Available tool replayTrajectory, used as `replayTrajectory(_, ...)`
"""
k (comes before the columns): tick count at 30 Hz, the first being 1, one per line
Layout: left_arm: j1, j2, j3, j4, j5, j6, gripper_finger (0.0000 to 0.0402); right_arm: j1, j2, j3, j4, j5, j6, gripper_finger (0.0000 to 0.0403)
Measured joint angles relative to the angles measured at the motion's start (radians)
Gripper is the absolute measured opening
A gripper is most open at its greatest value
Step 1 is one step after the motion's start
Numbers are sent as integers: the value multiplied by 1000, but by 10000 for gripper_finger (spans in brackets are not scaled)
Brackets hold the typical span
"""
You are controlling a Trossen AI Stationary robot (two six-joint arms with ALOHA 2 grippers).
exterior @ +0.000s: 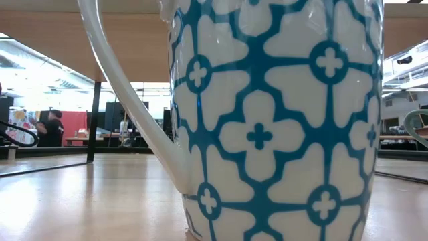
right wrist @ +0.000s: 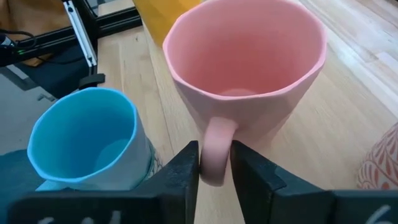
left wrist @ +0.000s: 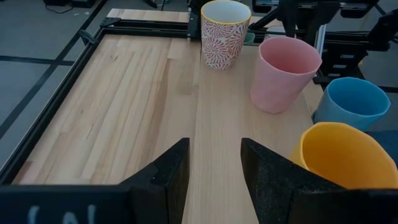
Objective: Place coffee mugs
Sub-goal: Put the pink mug on the shelf
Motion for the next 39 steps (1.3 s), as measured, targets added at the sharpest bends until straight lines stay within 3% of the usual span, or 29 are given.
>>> replayTrajectory(7, 0, 0, 0, 0, 0, 0, 151, 0, 0, 0, 0, -1, 2, 66)
replayTrajectory(20, 0, 0, 0, 0, 14, 0, 151, 13, -1, 0, -2, 12, 27, 64)
replayTrajectory(25, 0, 0, 0, 0, 58, 0, 151, 33, -1, 0, -25, 36, 80, 64)
replayTrajectory(39, 0, 0, 0, -1, 60, 0, 151, 82, -45, 0, -152, 85, 239, 63)
